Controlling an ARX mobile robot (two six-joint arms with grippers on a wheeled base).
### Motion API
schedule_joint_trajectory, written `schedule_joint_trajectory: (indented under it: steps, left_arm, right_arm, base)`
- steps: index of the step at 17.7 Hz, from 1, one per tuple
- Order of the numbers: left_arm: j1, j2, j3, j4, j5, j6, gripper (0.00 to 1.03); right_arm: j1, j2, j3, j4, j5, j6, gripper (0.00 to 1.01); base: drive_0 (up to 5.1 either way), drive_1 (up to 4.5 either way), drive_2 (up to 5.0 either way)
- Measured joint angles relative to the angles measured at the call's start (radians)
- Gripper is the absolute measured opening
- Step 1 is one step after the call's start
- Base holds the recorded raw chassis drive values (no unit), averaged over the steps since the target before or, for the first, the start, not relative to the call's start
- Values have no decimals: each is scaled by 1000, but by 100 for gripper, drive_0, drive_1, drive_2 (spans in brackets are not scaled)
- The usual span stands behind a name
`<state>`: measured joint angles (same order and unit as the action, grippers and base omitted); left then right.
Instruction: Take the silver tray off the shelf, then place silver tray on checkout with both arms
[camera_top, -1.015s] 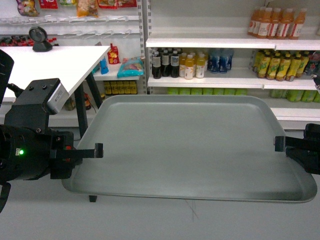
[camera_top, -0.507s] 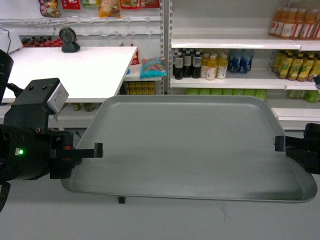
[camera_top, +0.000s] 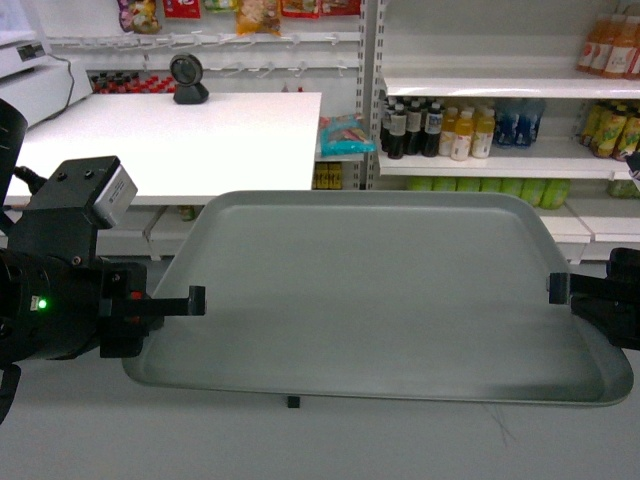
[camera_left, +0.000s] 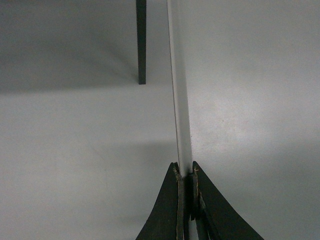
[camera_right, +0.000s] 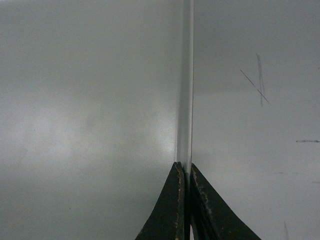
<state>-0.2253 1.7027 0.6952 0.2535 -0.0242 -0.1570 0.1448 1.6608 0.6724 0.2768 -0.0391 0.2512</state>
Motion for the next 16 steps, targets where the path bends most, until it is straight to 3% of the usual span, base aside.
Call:
schedule_joint_trajectory:
  steps: [16]
  left_arm:
    - [0,0,0,3,1,0,3]
  right_arm:
    - [-1,0,0,6,2,0,4]
  base:
    - [-505,241,241]
